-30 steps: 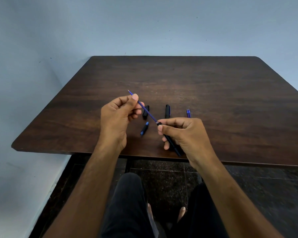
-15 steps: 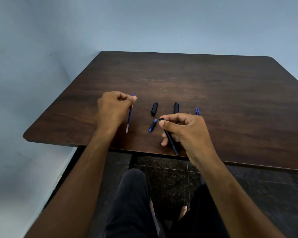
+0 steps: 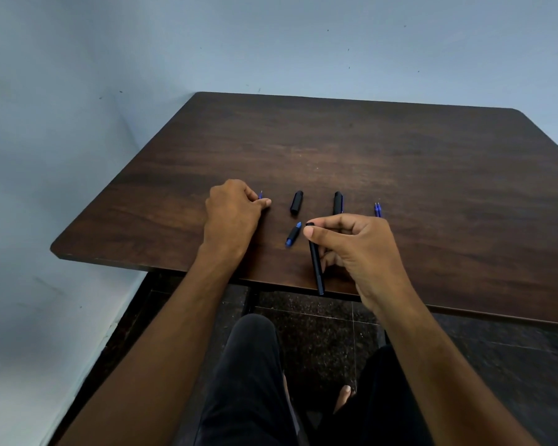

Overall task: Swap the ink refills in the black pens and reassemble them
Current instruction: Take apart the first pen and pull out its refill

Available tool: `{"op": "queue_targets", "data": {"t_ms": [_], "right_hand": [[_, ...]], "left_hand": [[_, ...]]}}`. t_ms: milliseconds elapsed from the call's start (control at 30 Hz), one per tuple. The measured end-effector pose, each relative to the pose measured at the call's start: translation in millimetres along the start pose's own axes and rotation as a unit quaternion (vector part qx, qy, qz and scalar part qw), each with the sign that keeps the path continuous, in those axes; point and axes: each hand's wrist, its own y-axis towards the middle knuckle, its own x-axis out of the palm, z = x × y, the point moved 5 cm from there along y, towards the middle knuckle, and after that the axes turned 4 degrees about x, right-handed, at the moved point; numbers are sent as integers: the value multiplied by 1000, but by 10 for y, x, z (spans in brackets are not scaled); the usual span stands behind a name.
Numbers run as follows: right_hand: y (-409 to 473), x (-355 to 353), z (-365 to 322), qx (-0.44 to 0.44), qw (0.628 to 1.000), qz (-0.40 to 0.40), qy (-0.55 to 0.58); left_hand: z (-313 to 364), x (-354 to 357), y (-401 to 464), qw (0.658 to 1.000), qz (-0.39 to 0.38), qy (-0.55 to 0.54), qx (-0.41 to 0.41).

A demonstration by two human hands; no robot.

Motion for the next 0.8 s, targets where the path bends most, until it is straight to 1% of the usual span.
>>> {"op": "queue_targets", "data": {"t_ms": [267, 633, 700, 800], "right_hand": [[-10, 30, -12, 5, 1000, -4, -3], [-12, -15, 17, -1, 1000, -2, 14], [-16, -43, 24, -2, 1000, 3, 23], [-11, -93, 27, -2, 999, 13, 47]], "left_hand": [[-23, 21, 3, 999, -27, -7, -24], [-8, -127, -54, 999, 8, -33, -14], [48, -166, -88, 999, 10, -44, 0], [216, -194, -223, 994, 8, -99, 38]]}}
